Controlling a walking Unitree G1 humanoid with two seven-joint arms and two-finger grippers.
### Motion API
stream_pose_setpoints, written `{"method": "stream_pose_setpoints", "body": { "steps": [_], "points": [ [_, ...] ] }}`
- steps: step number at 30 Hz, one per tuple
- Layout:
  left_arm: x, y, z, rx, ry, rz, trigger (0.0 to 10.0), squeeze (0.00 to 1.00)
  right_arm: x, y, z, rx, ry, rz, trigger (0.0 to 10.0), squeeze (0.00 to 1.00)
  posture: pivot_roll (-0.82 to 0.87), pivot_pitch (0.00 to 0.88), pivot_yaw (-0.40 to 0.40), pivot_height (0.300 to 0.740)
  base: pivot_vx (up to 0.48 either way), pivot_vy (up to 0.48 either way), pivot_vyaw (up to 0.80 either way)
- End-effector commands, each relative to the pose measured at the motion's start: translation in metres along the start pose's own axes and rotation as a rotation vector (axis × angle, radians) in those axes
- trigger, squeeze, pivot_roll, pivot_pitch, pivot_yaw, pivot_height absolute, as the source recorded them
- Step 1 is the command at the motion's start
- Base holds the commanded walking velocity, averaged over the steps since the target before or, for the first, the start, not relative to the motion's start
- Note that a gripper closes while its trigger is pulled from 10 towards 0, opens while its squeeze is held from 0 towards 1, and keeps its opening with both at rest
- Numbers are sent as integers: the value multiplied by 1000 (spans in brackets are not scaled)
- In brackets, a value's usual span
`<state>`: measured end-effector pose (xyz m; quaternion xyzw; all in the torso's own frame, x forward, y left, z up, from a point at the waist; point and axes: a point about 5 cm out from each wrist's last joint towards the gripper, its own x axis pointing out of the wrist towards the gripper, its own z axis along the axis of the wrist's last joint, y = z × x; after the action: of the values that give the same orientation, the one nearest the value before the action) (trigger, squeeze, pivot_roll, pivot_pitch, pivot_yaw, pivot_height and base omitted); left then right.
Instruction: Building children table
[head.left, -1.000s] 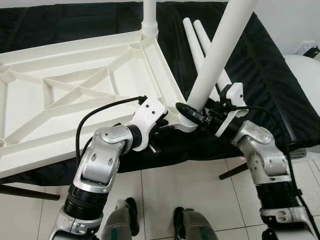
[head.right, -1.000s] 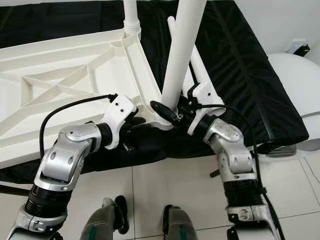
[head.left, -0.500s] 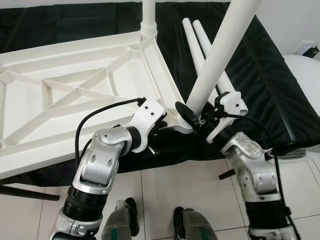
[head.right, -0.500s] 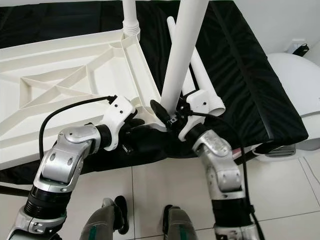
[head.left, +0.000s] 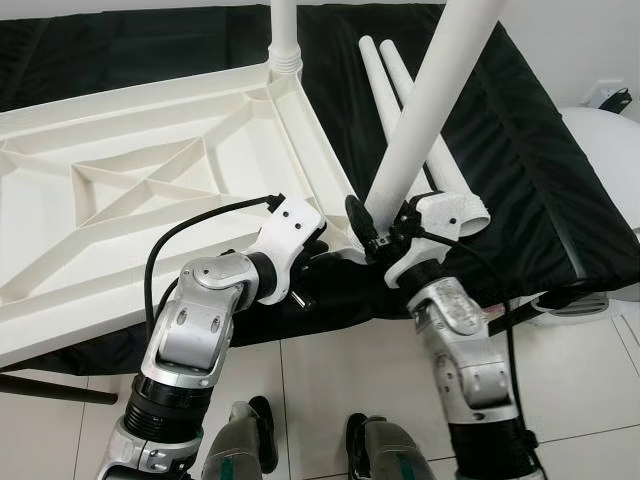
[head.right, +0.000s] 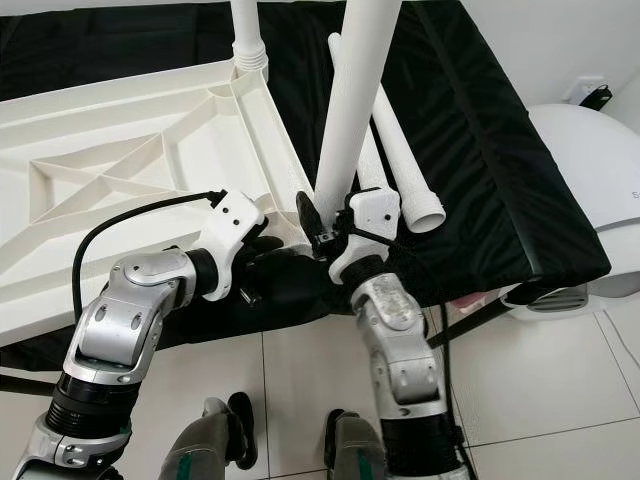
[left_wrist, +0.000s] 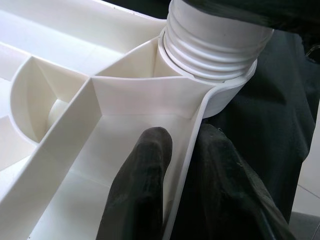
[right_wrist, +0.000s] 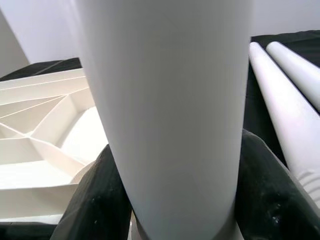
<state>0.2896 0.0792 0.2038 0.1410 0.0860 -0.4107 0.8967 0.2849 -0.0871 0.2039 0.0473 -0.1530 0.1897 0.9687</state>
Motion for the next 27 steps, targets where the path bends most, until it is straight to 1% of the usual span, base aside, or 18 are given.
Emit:
{"method": "stream_pose_setpoints", "body": {
  "steps": [1,3,4,5,6,7,9,14,15,16,17,19,20,21,24,25,26,27],
  "points": [
    [3,-2,-3,-26,-2,98,10000,0,-1,16,-13,81,61,39,0,0,-16,242,-29,740,0,0,0],
    [3,-3,-4,-28,-1,95,10000,0,-1,17,-14,70,62,-32,0,0,-16,239,-29,740,0,0,0],
    [3,-3,-4,-28,-1,95,10000,0,-1,17,-14,70,62,-32,0,0,-16,239,-29,740,0,0,0],
    [3,-3,-3,-28,-2,94,10000,0,-1,16,-14,49,61,-89,0,0,-16,238,-31,740,0,0,0],
    [3,-3,-3,-28,-3,94,10000,0,-1,19,-15,53,60,-110,0,0,-16,236,-32,740,0,0,0],
    [3,-3,-3,-28,-3,94,10000,0,-1,19,-15,53,60,-110,0,0,-16,236,-32,740,0,0,0],
    [4,-3,-2,-27,-6,94,10000,0,0,25,-15,62,54,-105,0,0,-14,231,-34,740,0,0,0],
    [4,-2,-2,-26,-8,96,10000,0,1,22,-15,41,52,-125,0,0,-15,223,-35,740,0,0,0],
    [3,-2,-2,-26,-8,97,10000,0,1,21,-15,38,53,-131,3333,0,-15,223,-35,740,0,0,0],
    [3,-2,-2,-26,-8,97,10000,0,1,21,-15,38,53,-131,3333,0,-15,223,-35,740,0,0,0],
    [3,-2,-2,-25,-9,97,10000,0,1,19,-15,36,55,-136,10000,0,-16,219,-35,740,0,0,0],
    [4,-2,-2,-23,-10,98,10000,0,1,16,-14,36,52,-129,10000,0,-16,213,-37,740,0,0,0],
    [4,-2,-2,-23,-11,98,10000,0,2,14,-14,36,50,-127,10000,576,-16,213,-37,740,0,0,0],
    [4,-2,-2,-23,-11,98,10000,0,2,13,-13,36,47,-128,10000,1000,-16,213,-37,740,0,0,0],
    [4,-2,-1,-22,-13,98,10000,0,3,8,-11,47,40,-87,10000,1000,-17,209,-39,740,0,0,0],
    [5,-2,-2,-22,-13,99,10000,0,5,2,-9,46,37,-21,10000,1000,-18,207,-39,740,0,0,0],
    [5,-1,-2,-21,-13,100,10000,0,5,0,-8,43,35,-4,10000,1000,-19,206,-39,740,0,0,0],
    [5,-1,-1,-21,-14,101,10000,0,7,-6,-6,44,30,15,10000,1000,-19,206,-40,740,0,0,0]
  ]
}}
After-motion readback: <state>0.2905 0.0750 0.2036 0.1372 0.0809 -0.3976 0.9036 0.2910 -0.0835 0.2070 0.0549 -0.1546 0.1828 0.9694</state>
